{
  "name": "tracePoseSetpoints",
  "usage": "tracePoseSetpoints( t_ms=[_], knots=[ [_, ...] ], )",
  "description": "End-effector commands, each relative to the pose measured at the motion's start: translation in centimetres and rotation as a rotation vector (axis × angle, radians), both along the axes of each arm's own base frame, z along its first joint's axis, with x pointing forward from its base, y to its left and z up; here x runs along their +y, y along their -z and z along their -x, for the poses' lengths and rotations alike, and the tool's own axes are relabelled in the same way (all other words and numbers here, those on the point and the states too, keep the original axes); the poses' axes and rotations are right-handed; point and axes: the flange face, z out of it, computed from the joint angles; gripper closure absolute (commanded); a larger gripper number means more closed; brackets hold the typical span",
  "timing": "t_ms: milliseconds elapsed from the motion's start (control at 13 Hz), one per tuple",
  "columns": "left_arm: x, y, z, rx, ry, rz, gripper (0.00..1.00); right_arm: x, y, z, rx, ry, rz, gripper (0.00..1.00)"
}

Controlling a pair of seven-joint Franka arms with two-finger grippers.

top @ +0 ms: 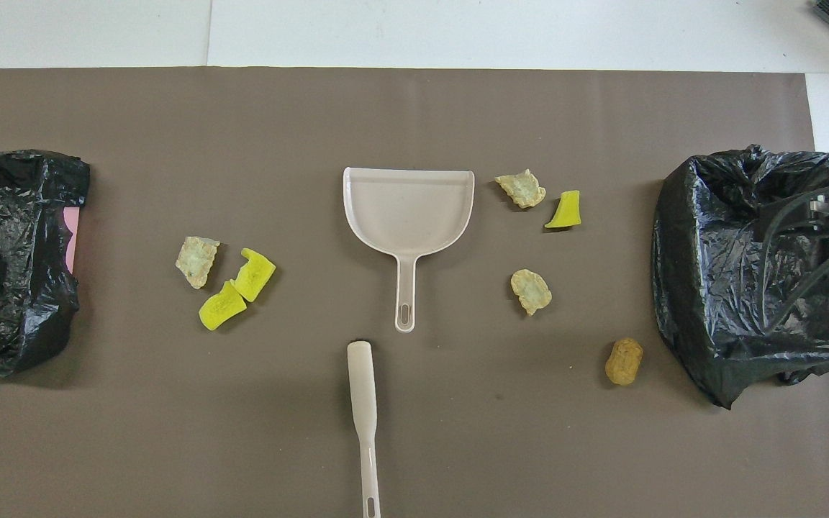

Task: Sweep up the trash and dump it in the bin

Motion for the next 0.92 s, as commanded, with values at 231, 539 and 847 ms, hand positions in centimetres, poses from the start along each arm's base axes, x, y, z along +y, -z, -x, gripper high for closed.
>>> tracePoseSetpoints(
  t_ms=[231, 539, 847],
  knots=[
    [0.14, -0.25, 0.68, 0.004, -0.010, 0.000, 0.00, 0.22, -0.41, 0.60, -0.001, 0.015, -0.013, 0.00],
    [0.14, -0.23, 0.70, 0.006, -0.010, 0.000, 0.00, 0.29, -0.26, 0.70, 0.010, 0.013, -0.012, 0.00],
    [0.14, -0.25, 0.68, 0.004, -0.010, 0.000, 0.00, -0.01, -0.03, 0.88, 0.020, 0.013, 0.002, 0.00]
  ],
)
